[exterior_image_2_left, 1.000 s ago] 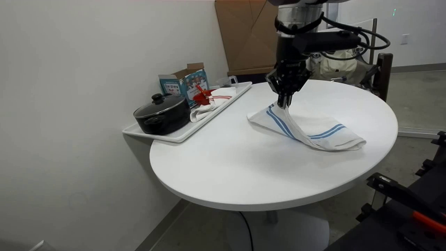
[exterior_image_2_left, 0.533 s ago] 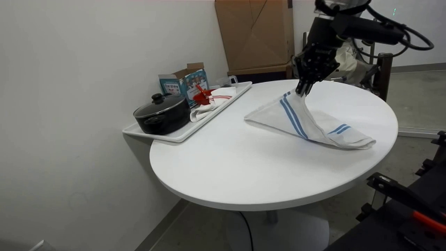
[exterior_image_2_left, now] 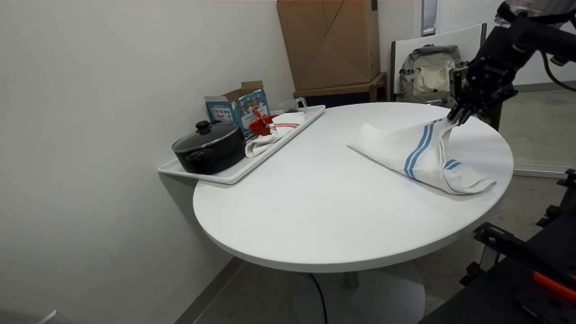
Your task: Fold the towel on the table
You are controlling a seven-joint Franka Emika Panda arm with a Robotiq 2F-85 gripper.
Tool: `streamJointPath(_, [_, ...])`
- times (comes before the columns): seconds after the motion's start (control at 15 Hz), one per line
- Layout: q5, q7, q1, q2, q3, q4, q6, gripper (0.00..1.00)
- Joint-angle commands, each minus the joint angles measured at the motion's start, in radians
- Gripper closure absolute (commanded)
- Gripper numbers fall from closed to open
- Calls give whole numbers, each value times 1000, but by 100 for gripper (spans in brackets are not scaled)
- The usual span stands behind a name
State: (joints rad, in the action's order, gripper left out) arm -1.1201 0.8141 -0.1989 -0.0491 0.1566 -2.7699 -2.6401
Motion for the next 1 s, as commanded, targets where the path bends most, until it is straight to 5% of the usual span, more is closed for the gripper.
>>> streamJointPath(0.0, [117,-49,-11,122,8,24,81,90])
streamJointPath(0.53, [391,-246,41,326,-57,94,167,90])
streamJointPath(0.6, [424,-268,47,345,-69,104,170,65])
streamJointPath(0.73, [479,-317,45,366,-88,121,188,58])
streamJointPath(0.93, [541,-372,37,376,-109,141,205,36])
